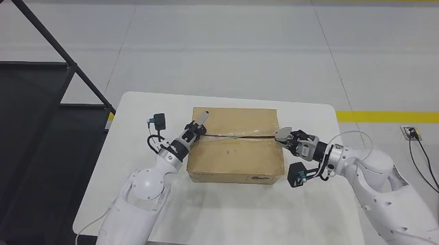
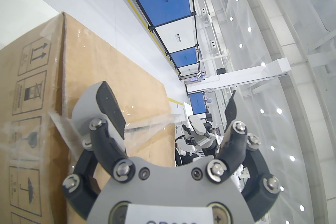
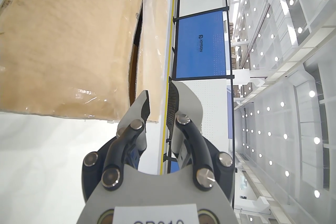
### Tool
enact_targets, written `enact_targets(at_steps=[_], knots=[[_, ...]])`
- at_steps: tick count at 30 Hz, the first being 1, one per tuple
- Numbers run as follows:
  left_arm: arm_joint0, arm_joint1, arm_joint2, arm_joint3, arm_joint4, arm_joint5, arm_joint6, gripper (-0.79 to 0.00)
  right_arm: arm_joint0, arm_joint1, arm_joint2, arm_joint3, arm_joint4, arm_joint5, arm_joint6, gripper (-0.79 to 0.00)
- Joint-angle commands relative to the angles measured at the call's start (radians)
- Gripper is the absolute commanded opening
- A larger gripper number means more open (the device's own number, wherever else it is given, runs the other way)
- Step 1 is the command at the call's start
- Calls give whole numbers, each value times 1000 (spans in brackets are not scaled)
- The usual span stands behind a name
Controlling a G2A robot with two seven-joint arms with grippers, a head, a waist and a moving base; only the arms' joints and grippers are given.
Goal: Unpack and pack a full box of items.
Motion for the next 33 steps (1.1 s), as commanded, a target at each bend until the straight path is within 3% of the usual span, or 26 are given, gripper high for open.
enact_targets(at_steps=[1, 10, 12, 15, 22, 33], knots=[[0, -1, -1, 0, -1, 2, -2, 0, -3, 2, 2, 0, 0, -3, -1, -579], [6, -3, -4, -12, -4, -4, -4, 0, -37, 4, 58, -51, 133, 33, 34, -582], [9, -4, -5, -16, -4, -7, -3, 0, -22, 2, 52, -77, 161, -14, 37, -588], [13, -5, -4, -19, -4, -8, -1, 0, 34, -3, 11, -88, 156, -105, 56, -785], [19, -7, -5, -25, -4, -14, -2, 0, 213, -27, -147, -6, 80, -336, 60, -785], [17, -10, -9, -25, -7, -14, -10, 0, 321, -38, -247, 84, 50, -486, 41, -785]])
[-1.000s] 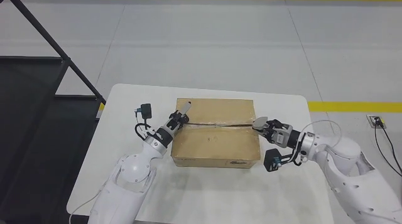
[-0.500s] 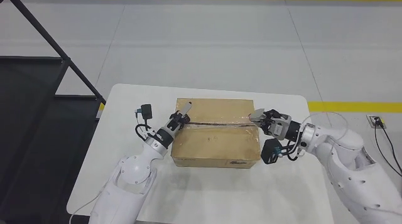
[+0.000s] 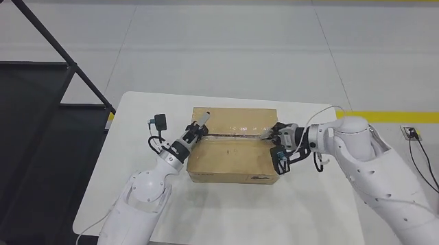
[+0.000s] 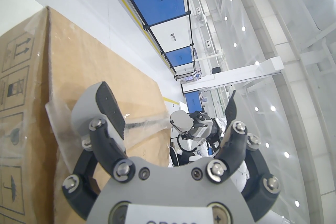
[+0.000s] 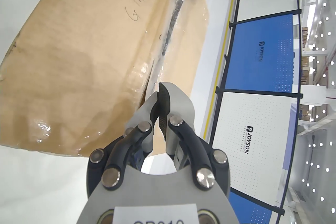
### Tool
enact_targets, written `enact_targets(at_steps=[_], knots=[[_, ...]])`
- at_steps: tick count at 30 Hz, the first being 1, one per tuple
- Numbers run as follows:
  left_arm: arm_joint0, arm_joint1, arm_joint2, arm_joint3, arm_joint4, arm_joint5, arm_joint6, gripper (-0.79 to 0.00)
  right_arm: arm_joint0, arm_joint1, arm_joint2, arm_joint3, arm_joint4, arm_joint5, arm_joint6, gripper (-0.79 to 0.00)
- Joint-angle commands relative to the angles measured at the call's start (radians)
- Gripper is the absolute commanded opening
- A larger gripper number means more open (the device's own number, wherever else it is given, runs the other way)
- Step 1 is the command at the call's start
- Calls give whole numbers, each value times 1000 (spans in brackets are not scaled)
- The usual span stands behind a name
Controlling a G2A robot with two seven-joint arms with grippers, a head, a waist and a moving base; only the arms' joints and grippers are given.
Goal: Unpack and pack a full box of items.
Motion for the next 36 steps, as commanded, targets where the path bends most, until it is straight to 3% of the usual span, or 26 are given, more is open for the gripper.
enact_targets(at_steps=[1, 14, 21, 26, 36], knots=[[-1, -1, 0, 1, 0, 0, -1, 0, 1, 3, 6, -2, 19, -1, -12, -785], [-11, -5, -2, 11, 3, 3, -4, 0, -20, 4, 33, -24, 79, 32, 16, -785], [-10, -6, -4, 11, 6, 2, -4, 0, -22, -23, 83, -7, 419, -48, 148, -785], [-7, -7, -5, 10, 6, -1, -5, 0, 36, -59, 72, 89, 760, -223, 301, -785], [7, -7, -15, -2, 11, -6, -9, 0, 34, -61, 64, 90, 777, -210, 320, -785]])
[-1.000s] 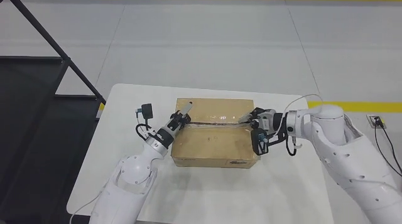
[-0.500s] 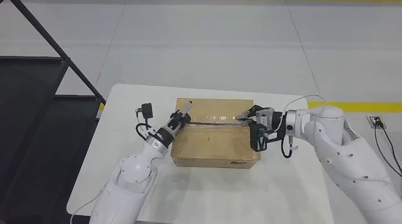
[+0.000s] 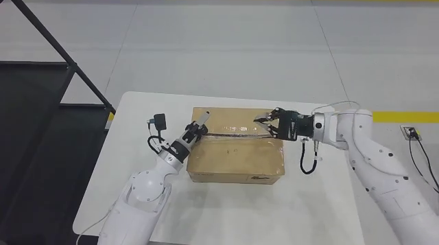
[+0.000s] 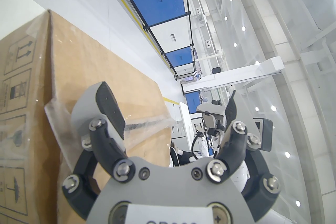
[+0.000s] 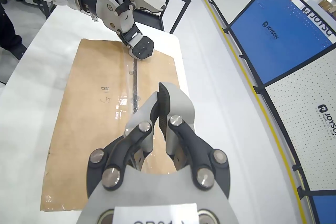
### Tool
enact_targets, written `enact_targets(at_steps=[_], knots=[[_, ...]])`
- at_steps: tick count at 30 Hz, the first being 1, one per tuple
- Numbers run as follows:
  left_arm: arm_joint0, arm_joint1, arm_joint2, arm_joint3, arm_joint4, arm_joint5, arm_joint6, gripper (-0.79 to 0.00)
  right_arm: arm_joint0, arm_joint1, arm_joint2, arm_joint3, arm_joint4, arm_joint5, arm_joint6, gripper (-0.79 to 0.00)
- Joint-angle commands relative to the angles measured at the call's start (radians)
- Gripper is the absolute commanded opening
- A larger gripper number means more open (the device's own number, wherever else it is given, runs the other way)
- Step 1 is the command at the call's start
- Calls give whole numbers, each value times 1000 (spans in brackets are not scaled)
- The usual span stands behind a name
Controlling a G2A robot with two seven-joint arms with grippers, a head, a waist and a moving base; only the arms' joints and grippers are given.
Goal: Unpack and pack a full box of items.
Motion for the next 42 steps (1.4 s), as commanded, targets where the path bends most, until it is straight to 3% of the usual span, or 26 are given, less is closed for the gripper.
enact_targets(at_steps=[1, 5, 8, 12, 13, 14, 25, 30, 36, 42], knots=[[3, 0, -2, -2, 1, 0, -1, 0, -14, -1, -6, -17, -2, 17, 31, -785], [7, 0, -3, -7, 7, 1, -4, 0, 4, -11, -51, 22, 106, -1, 151, -785], [9, 0, -3, -11, 9, -1, -5, 0, 50, -27, -102, 106, 327, -1, 307, -785], [12, -1, -2, -13, 10, -4, -2, 0, 135, -52, -211, 248, 809, -1, 657, -785], [13, -1, -2, -13, 10, -4, -1, 0, 173, -58, -225, 295, 904, 12, 781, -785], [13, -2, -1, -13, 10, -4, -1, 0, 184, -60, -229, 301, 933, 21, 816, -785], [17, -4, 3, -16, 19, -3, 2, 0, 166, -59, -230, 285, 924, 53, 827, -785], [20, -5, 0, -18, 22, -3, 5, 0, 129, -49, -186, 280, 1059, 49, 813, -785], [24, -5, -1, -20, 21, -4, 3, 0, 141, -43, -197, 303, 1351, 26, 1049, -785], [24, -6, -1, -18, 20, -7, -1, 0, 177, -41, -216, 314, 1641, 117, 1313, -785]])
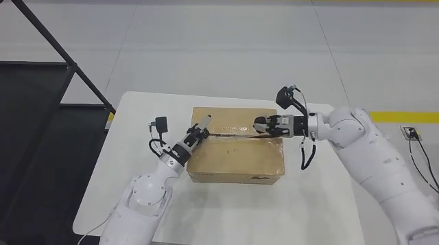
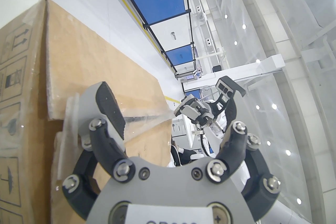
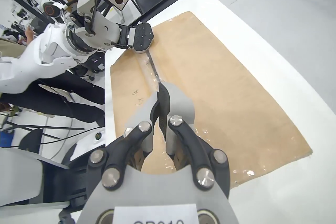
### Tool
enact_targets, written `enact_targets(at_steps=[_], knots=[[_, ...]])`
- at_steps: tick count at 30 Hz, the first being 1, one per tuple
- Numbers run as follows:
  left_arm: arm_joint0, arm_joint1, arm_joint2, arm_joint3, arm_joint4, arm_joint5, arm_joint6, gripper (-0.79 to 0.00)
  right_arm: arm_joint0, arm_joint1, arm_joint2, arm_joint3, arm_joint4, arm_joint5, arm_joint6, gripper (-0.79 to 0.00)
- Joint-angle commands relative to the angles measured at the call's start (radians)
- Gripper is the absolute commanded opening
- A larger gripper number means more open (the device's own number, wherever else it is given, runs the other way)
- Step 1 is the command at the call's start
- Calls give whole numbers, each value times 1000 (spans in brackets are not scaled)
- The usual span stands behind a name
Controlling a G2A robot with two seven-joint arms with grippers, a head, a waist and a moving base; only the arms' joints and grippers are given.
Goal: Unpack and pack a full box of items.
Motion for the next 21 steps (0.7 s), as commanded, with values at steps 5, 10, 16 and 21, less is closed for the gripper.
enact_targets(at_steps=[5, 10, 16, 21], knots=[[4, 0, -8, -4, -2, -3, 2, 0, 37, 1, -7, 23, 92, 62, 119, -785], [10, 1, -14, -7, 0, -3, 1, 0, 60, -8, -35, 55, 73, 99, 148, -785], [15, 1, -17, -10, -2, -2, 0, 0, 64, -13, -34, 90, 56, 70, 101, -785], [16, 0, -15, -9, 2, -4, -3, 0, 69, -16, -66, 86, 30, 103, 160, -785]])
